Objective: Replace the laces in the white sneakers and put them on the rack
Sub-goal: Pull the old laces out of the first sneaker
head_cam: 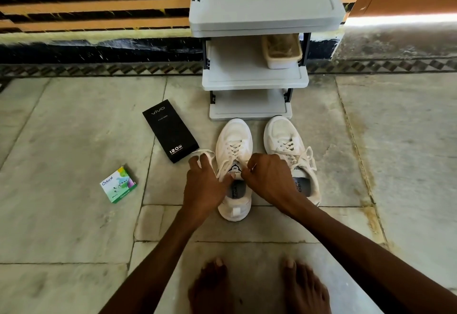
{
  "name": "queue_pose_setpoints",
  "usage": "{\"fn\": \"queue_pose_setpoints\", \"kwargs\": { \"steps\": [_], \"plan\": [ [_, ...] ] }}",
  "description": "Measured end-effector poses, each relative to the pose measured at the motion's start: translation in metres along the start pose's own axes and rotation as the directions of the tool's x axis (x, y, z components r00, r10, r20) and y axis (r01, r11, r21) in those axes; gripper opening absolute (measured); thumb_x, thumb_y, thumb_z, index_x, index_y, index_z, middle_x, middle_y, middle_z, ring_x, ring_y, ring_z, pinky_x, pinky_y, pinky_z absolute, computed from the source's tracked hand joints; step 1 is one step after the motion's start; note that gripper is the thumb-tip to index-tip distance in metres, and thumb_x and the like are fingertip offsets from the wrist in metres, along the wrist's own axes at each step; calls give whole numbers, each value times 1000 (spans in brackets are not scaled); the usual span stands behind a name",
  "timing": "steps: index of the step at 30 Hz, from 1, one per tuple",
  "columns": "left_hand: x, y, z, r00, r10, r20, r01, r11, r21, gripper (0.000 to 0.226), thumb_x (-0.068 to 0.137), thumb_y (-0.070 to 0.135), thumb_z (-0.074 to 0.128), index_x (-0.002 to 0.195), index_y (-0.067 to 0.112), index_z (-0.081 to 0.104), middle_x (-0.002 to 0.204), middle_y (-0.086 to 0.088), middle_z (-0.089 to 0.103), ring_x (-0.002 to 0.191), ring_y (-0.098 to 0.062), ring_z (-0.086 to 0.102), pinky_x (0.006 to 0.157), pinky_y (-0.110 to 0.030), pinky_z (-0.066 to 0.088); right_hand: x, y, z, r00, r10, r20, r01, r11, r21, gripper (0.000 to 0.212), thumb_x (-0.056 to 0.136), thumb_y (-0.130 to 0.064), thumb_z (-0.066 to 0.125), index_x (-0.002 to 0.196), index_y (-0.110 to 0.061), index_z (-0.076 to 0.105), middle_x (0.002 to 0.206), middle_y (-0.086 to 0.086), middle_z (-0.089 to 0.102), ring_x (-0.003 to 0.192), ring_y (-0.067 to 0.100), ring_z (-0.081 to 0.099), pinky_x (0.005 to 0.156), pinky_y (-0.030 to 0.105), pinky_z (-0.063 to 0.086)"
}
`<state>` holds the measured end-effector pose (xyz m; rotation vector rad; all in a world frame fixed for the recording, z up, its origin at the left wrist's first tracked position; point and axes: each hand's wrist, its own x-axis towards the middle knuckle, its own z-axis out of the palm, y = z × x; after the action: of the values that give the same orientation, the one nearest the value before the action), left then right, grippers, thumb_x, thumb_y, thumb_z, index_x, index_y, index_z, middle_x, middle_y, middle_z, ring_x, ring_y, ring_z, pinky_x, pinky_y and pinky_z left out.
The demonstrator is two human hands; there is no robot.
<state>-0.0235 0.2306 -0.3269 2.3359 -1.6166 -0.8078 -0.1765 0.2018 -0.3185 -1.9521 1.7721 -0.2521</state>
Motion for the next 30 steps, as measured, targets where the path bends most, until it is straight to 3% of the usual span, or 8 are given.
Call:
{"fn": "queue_pose_setpoints", "kwargs": {
  "steps": [6,11,15,18,21,25,27,30],
  "plan": [
    [-6,12,-1,976,40,-214,-15,993,117,74,87,52,64,138,19,23,132,-12,51,111,-31,61,81,-37,53,2,-3,5,999,-54,-6,53,995,-86,35,95,-42,52,96,-11,68,88,9,69,75,25,65,65,33,52],
    [-3,13,8,926,237,-295,-217,971,97,76,87,40,70,145,17,28,125,-14,59,109,-30,61,84,-41,53,4,-5,6,997,-79,2,78,987,-144,34,98,-40,50,92,-10,65,88,10,68,76,26,65,61,31,45],
    [3,5,16,799,412,-438,-238,885,400,64,77,38,76,128,16,44,112,-14,57,96,-30,57,73,-38,50,5,-5,5,999,-52,6,52,986,-161,29,98,-34,50,80,-13,59,84,12,67,69,24,57,59,29,35],
    [6,6,15,839,428,-337,-251,852,458,43,87,38,67,121,16,54,117,-10,59,103,-27,57,82,-35,48,6,-4,1,999,-46,22,49,988,-145,28,95,-31,53,73,-14,50,81,12,65,65,21,48,59,29,33],
    [5,9,18,918,335,-212,-256,909,329,35,103,37,41,127,16,53,126,-6,59,111,-19,58,93,-29,46,6,-4,1,998,-54,29,57,990,-130,28,95,-31,53,74,-13,51,78,12,63,69,26,57,60,29,35],
    [20,1,9,985,99,-141,-115,987,-108,24,98,27,53,102,10,70,99,-6,70,85,-17,63,75,-26,48,7,2,2,1000,-7,23,7,1000,0,32,92,-28,55,66,-10,48,62,5,48,61,24,51,59,29,35],
    [36,-10,-2,977,-131,169,204,805,-556,17,91,21,64,95,7,73,88,-7,73,79,-20,67,77,-33,56,9,6,2,998,56,0,-55,991,119,37,88,-24,59,58,-4,50,53,8,51,54,26,52,56,32,43],
    [40,-18,-12,908,-120,400,381,632,-675,14,89,14,68,98,5,72,89,-10,71,80,-20,66,73,-28,55,11,9,2,995,102,13,-103,972,213,31,84,-22,62,63,0,62,58,14,64,55,27,62,62,40,56]
  ]
}}
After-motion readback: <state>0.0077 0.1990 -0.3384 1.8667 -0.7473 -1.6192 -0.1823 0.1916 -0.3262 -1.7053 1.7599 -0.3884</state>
